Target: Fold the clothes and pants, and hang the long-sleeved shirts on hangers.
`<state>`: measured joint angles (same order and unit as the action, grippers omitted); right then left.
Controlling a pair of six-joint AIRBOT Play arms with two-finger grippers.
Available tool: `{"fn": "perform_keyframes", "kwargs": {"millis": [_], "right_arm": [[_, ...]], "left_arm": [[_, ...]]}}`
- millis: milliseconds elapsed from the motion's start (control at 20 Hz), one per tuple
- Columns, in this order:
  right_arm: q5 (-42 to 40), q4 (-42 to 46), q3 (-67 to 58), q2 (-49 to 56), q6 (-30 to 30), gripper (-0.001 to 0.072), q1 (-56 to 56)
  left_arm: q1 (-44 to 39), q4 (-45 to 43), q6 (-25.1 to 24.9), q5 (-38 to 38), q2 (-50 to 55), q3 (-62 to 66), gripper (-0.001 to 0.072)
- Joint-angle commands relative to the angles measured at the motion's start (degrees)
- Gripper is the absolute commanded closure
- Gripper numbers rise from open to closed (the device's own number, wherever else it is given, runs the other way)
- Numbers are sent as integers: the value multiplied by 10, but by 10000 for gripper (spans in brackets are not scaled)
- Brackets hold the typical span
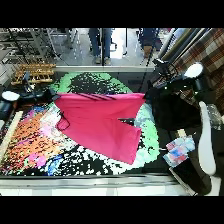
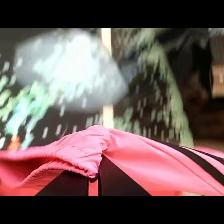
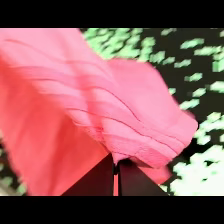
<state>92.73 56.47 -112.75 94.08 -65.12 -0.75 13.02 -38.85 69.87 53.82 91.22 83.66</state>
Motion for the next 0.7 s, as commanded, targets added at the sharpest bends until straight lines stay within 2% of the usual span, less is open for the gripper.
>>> {"fn": "perform_keyframes", "kwargs": {"millis": [0,150,300,450,500,550,600,650], "right_arm": [[97,11,108,-96,-70,700,67],[70,16,296,-161,-98,700,157],[8,28,453,-195,-129,700,223],[-144,87,561,-190,-145,696,263],[-191,111,576,-189,-154,655,257],[-205,114,578,-191,-146,586,241],[-181,107,571,-196,-125,360,213],[-135,103,564,-210,-104,169,176]], "left_arm": [[56,-8,-47,167,30,8,694],[50,-69,-48,235,76,8,694],[38,-111,-48,268,122,8,694],[25,-108,-48,261,146,8,691],[21,-108,-48,251,146,9,658],[19,-108,-53,247,143,9,560],[18,-109,-71,249,139,12,464],[23,-116,-88,257,133,20,369]]}}
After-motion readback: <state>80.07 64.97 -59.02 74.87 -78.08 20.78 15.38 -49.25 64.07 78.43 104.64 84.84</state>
